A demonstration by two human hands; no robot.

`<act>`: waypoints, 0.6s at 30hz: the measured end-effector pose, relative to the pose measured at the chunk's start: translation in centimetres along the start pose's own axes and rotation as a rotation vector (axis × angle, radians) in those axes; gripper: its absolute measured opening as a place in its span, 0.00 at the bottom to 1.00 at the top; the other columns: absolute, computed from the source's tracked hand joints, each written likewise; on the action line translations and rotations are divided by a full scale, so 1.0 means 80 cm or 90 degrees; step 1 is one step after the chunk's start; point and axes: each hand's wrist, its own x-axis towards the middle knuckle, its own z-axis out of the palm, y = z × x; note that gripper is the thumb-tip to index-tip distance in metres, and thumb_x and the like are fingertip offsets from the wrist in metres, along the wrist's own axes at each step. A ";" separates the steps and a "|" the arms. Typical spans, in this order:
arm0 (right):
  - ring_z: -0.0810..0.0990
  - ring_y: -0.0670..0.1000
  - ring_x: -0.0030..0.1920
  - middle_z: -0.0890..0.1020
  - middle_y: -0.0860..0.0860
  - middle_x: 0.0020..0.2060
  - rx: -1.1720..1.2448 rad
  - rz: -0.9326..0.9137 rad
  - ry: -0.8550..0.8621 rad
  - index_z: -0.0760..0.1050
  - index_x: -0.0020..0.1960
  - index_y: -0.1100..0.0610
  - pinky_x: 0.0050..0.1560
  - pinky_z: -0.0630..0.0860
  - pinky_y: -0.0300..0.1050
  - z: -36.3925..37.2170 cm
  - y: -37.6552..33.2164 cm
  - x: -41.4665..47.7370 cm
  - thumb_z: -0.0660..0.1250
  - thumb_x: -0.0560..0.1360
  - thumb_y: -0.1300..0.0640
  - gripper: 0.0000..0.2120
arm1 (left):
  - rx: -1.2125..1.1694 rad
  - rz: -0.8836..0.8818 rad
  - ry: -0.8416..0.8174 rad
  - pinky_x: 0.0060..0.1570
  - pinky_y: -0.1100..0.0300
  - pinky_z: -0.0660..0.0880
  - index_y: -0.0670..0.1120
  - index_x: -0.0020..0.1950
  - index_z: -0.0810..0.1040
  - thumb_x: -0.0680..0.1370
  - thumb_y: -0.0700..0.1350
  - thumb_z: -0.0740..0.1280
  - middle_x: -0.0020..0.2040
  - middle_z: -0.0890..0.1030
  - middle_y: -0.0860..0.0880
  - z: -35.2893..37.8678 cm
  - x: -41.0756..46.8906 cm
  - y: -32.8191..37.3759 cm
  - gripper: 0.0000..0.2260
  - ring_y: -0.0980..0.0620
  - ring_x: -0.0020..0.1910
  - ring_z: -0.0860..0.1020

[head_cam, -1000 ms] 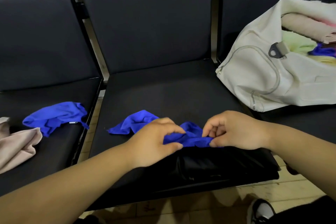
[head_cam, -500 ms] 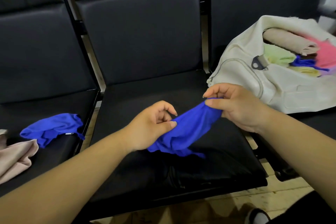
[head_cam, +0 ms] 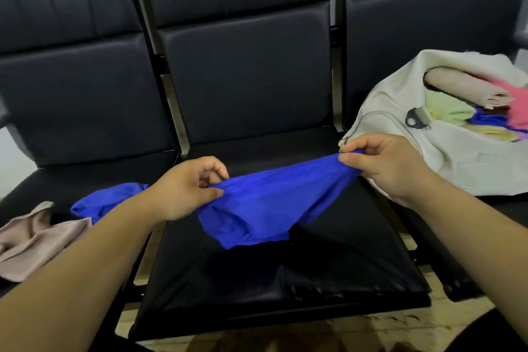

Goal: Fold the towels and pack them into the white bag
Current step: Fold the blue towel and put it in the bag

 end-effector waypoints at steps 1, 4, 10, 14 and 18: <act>0.81 0.47 0.37 0.85 0.51 0.36 0.011 0.007 0.011 0.85 0.39 0.50 0.39 0.76 0.41 0.000 0.000 0.000 0.76 0.73 0.65 0.10 | -0.006 -0.001 0.010 0.46 0.52 0.79 0.57 0.48 0.80 0.77 0.36 0.73 0.43 0.84 0.45 -0.004 -0.003 -0.001 0.14 0.50 0.40 0.81; 0.83 0.52 0.43 0.86 0.54 0.39 0.031 0.030 0.030 0.85 0.42 0.52 0.48 0.78 0.50 0.000 0.000 0.000 0.76 0.73 0.65 0.08 | -0.023 -0.020 0.029 0.49 0.54 0.79 0.56 0.48 0.81 0.76 0.37 0.74 0.43 0.85 0.46 -0.024 -0.014 -0.007 0.13 0.50 0.43 0.83; 0.83 0.46 0.41 0.87 0.49 0.39 0.046 0.038 0.035 0.84 0.46 0.52 0.40 0.77 0.38 0.004 0.000 -0.004 0.73 0.76 0.65 0.08 | -0.055 -0.072 0.076 0.48 0.59 0.77 0.47 0.48 0.84 0.74 0.37 0.76 0.41 0.85 0.46 -0.057 -0.045 -0.018 0.07 0.54 0.42 0.83; 0.83 0.45 0.40 0.87 0.49 0.39 0.069 0.027 0.051 0.84 0.46 0.53 0.43 0.75 0.41 0.010 -0.003 -0.005 0.73 0.76 0.65 0.07 | -0.062 -0.082 0.102 0.47 0.60 0.78 0.46 0.46 0.85 0.74 0.35 0.75 0.42 0.86 0.45 -0.070 -0.062 -0.028 0.07 0.55 0.42 0.83; 0.84 0.54 0.49 0.87 0.54 0.43 0.082 0.037 0.076 0.85 0.47 0.53 0.55 0.80 0.52 0.022 -0.004 0.005 0.74 0.75 0.65 0.07 | -0.138 -0.107 0.191 0.52 0.52 0.79 0.46 0.46 0.87 0.73 0.36 0.77 0.44 0.87 0.44 -0.081 -0.071 -0.050 0.06 0.48 0.46 0.84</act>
